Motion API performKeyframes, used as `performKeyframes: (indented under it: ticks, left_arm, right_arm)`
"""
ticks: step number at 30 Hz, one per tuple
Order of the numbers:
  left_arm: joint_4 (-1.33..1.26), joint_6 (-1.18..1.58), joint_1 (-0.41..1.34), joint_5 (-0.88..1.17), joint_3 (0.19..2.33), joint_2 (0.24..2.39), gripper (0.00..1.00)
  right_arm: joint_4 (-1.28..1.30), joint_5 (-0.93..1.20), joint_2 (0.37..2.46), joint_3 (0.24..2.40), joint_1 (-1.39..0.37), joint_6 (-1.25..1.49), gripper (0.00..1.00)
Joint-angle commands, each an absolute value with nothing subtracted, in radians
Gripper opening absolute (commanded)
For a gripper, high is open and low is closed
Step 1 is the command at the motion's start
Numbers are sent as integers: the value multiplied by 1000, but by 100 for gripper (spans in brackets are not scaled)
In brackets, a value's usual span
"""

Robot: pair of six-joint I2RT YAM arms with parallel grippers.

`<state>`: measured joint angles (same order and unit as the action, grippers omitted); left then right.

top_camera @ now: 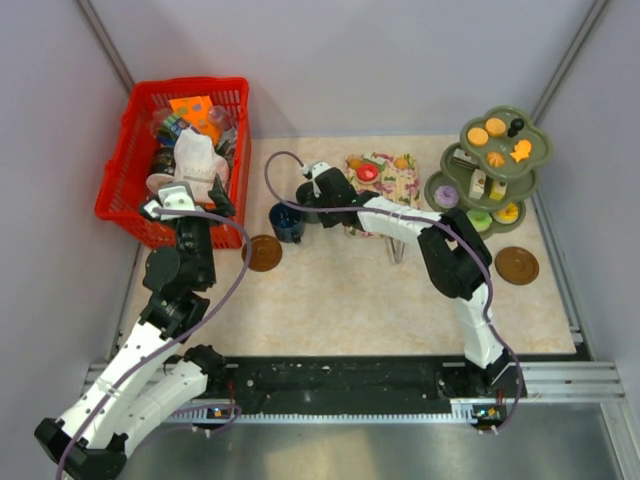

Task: Serve the afternoon tea
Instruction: Pick up the cup at the center of the board.

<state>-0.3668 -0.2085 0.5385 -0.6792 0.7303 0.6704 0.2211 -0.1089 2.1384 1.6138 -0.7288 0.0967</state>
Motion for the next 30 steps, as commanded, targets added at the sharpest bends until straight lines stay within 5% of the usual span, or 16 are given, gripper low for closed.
performKeyframes:
  ticks: [1,7,30]
  left_arm:
    - [-422,-216,541,-690,729,663,92]
    - [-423,-216,543,-692,727,658,92]
    - [-448,-224,543,-701,713,626,92]
  right_arm:
    - [247,-101,2071,1660,-753,83,14]
    - [278,-124,1979,1606,-765,72,0]
    - [503,-319,1341,1206,-776,195,0]
